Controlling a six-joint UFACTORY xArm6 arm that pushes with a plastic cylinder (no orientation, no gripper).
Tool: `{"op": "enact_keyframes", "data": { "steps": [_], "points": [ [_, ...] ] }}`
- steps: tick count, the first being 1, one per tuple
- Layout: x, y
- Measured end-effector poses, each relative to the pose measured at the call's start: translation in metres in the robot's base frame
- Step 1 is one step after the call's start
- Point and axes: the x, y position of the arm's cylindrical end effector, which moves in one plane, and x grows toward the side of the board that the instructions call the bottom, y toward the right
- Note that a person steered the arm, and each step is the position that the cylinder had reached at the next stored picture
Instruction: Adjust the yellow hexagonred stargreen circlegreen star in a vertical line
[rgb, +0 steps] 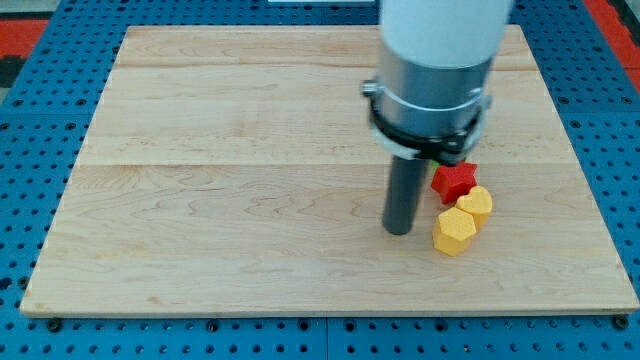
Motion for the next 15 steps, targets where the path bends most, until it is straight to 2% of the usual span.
{"op": "enact_keyframes", "data": {
  "steps": [2, 3, 4, 5, 6, 7, 9, 11, 13, 14, 15],
  "points": [
    [0.034, 0.009],
    [0.017, -0.017],
    [-0.001, 0.005],
    [0.012, 0.039],
    [0.036, 0.040],
    [0.034, 0.009],
    [-0.078, -0.005],
    [-0.089, 0.047],
    [-0.073, 0.013],
    [-0.067, 0.016],
    [-0.063, 0.046]
  ]
}}
